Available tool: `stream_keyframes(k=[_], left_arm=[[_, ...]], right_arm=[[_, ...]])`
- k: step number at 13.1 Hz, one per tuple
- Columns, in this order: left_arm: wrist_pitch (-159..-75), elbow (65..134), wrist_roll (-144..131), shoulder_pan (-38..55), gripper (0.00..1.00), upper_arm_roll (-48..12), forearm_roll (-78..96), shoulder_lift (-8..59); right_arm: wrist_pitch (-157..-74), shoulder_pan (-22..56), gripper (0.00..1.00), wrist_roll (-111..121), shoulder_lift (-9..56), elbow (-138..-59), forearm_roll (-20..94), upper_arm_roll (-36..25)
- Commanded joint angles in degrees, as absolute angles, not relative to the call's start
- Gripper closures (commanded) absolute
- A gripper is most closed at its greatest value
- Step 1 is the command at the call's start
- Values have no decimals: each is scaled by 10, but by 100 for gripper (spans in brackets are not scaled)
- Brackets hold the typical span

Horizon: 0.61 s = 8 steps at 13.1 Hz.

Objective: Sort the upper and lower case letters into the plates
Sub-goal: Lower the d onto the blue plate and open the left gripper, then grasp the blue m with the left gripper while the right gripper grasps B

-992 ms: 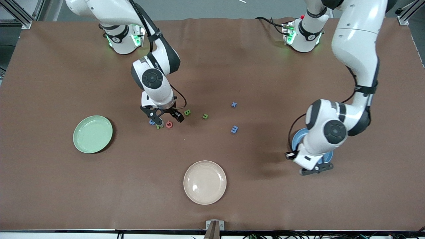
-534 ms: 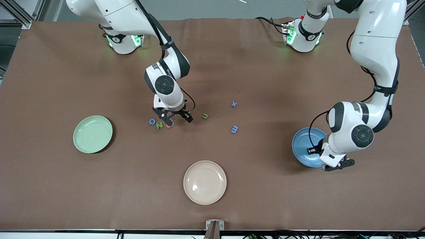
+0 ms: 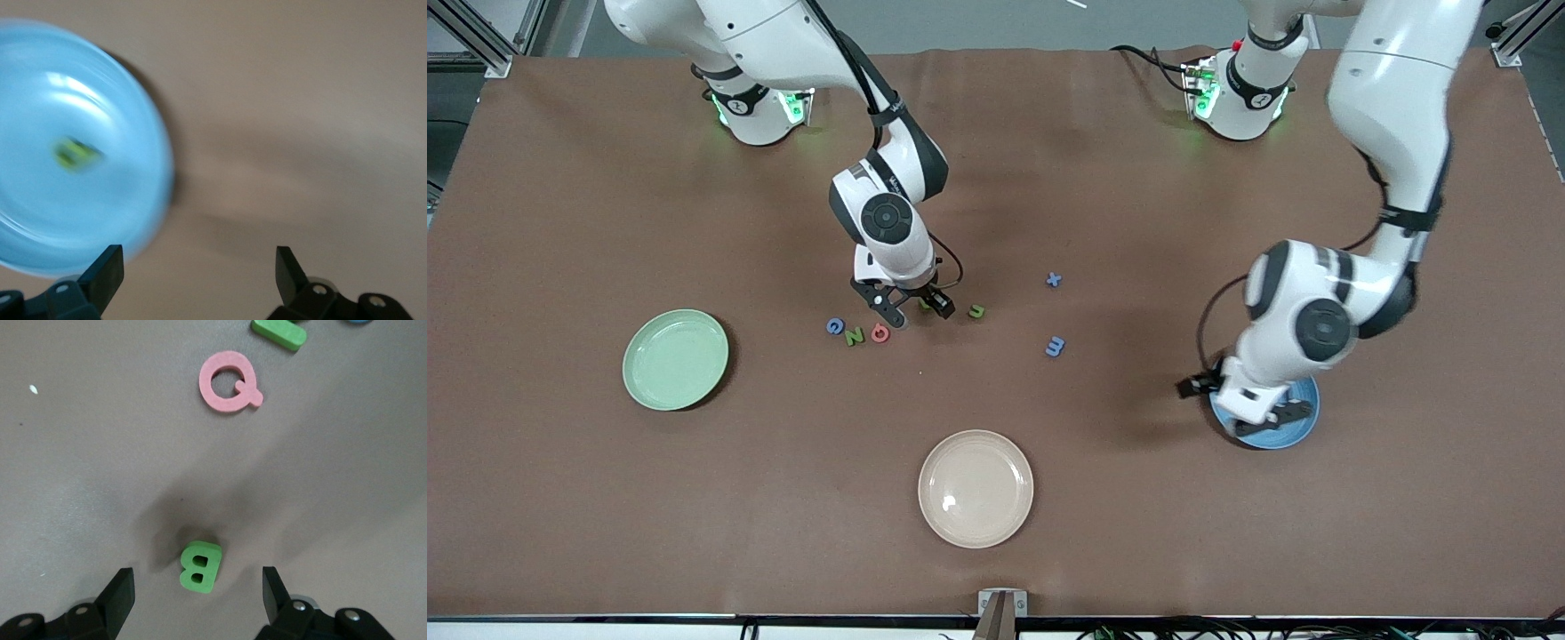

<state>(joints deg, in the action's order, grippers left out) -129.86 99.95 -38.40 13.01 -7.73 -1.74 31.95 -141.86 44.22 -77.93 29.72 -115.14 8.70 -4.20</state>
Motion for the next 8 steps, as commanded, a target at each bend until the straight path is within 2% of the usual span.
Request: stream_keyframes(k=[1, 5, 8], left_arm=[[-1339, 1008, -521, 200, 1, -72, -30, 333], [-1405, 1005, -732, 283, 2, -69, -29, 369], [-1412, 984, -856, 311, 4, -66, -30, 392]], right_arm=[[-1426, 450, 26, -786, 308, -1148, 96, -47], [-1428, 449, 39, -786, 313, -1148, 96, -47], [-1429, 450, 53, -786, 313, -1147, 96, -47]])
